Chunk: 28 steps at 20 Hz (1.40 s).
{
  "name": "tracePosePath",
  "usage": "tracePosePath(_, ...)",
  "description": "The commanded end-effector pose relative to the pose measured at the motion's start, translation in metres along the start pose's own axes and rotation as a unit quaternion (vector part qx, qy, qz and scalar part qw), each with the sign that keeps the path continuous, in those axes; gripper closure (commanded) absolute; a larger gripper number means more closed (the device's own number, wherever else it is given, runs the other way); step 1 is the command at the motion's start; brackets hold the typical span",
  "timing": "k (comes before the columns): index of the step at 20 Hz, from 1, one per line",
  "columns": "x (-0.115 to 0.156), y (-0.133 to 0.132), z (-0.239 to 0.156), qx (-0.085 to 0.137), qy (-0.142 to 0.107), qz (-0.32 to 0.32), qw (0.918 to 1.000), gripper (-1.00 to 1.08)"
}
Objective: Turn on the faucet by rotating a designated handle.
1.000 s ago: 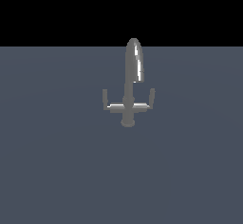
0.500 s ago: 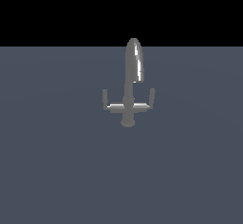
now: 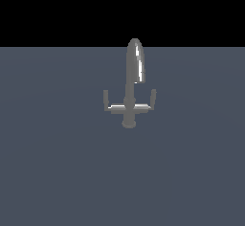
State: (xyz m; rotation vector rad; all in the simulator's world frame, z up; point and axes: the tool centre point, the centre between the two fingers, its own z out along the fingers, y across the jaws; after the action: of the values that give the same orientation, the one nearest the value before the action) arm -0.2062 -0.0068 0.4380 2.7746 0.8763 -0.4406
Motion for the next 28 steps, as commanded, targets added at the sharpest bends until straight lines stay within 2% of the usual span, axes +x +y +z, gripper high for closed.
tracePosePath(1,0.006,0.005,0.003,-0.008,-0.017,-0.039,0.9991,1.08)
tracePosePath(7,0.022,0.017,0.009,-0.021,-0.06,-0.129,0.9896,1.08)
tracePosePath(10,0.03,0.023,0.013,-0.026,-0.081,-0.174,0.9811,1.08)
tracePosePath(14,0.041,0.03,0.018,-0.03,-0.11,-0.233,0.9657,1.08)
tracePosePath(21,0.062,0.042,0.027,-0.032,-0.162,-0.333,0.9283,1.08)
tracePosePath(28,0.084,0.053,0.038,-0.026,-0.212,-0.428,0.8781,1.08)
